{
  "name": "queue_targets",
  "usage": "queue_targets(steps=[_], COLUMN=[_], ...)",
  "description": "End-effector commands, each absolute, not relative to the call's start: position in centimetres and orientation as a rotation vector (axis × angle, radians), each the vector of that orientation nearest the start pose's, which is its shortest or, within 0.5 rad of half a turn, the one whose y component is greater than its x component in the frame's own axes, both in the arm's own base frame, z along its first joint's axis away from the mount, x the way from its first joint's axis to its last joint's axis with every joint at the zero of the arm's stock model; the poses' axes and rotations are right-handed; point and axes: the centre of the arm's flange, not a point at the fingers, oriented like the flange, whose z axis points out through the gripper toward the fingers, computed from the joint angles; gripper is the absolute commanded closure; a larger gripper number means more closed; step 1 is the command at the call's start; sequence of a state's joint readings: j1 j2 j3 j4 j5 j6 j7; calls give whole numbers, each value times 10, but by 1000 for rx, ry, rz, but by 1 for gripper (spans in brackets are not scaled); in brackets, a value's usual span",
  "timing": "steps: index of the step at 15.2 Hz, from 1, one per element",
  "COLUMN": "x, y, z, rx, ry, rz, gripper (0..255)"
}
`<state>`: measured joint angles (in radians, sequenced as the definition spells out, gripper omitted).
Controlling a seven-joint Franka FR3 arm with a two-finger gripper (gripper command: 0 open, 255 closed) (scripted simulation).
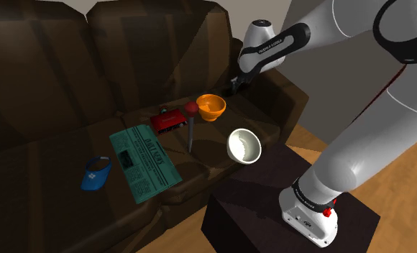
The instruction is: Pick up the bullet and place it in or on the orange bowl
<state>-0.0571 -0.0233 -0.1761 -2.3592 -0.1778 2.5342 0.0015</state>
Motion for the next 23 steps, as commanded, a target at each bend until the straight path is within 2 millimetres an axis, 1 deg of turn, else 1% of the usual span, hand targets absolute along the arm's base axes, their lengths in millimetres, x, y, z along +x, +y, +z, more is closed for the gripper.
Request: queue_targets(steps=[1,6,7,22,23], x=[520,561,575,575,575], y=[-97,-45,-26,-26,-26], z=[358,361,363,283,283], rx=[-3257,-3257,-3257,-3257,-3257], ry=[163,163,163,163,163], rz=[-301,-301,-301,-301,-301], gripper=[255,255,255,255,255])
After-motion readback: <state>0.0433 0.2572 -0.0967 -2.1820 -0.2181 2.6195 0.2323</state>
